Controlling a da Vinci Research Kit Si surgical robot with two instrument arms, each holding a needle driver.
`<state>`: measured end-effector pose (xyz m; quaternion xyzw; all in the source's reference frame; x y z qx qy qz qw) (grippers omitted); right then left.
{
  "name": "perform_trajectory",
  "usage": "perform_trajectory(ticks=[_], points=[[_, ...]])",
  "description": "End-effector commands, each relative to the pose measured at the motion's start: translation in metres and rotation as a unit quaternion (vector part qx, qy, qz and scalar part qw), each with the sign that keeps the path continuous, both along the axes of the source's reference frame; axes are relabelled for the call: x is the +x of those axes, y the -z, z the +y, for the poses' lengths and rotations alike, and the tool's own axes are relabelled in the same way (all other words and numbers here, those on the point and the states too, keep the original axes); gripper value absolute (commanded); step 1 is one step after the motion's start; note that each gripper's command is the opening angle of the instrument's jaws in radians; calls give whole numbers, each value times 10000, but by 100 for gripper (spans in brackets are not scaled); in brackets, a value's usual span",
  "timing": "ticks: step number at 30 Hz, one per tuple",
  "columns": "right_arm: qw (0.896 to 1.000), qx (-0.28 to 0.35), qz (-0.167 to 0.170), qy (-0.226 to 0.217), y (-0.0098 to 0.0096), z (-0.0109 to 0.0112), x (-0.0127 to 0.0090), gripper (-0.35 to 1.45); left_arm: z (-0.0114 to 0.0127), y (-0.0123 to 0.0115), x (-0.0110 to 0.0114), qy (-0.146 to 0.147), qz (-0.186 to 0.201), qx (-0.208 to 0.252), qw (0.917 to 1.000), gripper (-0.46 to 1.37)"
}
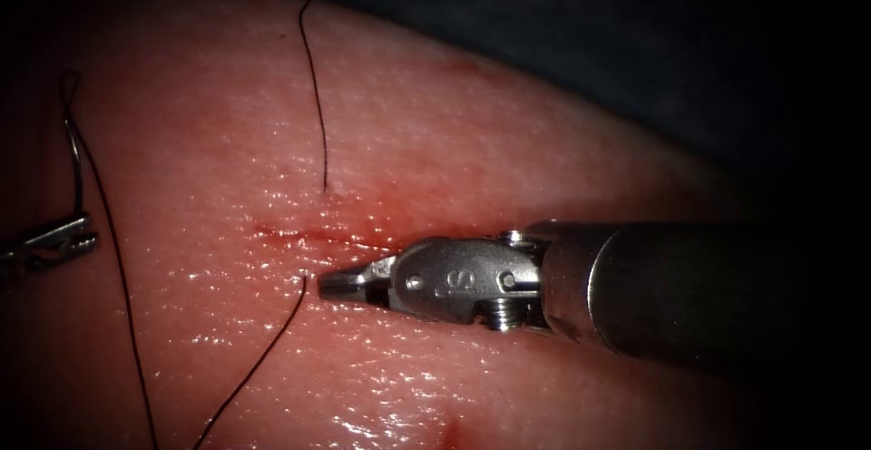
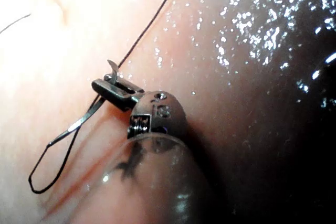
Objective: Wound Closure
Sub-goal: Grasp the long suture end with the right jaws and extract the suture from the incision.
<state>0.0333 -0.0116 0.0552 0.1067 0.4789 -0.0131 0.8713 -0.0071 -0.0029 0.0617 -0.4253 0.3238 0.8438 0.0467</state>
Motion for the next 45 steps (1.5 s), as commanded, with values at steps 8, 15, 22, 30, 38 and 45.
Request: perform_trajectory(ticks=[8,15,22,30,38,45], points=[[10000,-9,2,-14,0,0,0,-35,0,1,0,-23,24,-8,10000,-35],[10000,10,18,6,1,0,0,-35,-1,1,-1,-23,24,-8,10000,-35],[9998,-64,87,-142,0,2,1,70,-1,1,-1,-23,25,-10,10000,-35],[9998,-99,47,-194,-1,2,3,117,-1,1,0,-13,20,-19,10000,-35],[9993,-166,174,-292,-5,-2,7,108,-1,1,0,-13,20,-19,10000,-35],[9982,-241,341,-438,-11,-4,17,105,-1,1,0,-13,20,-19,10000,-35]])
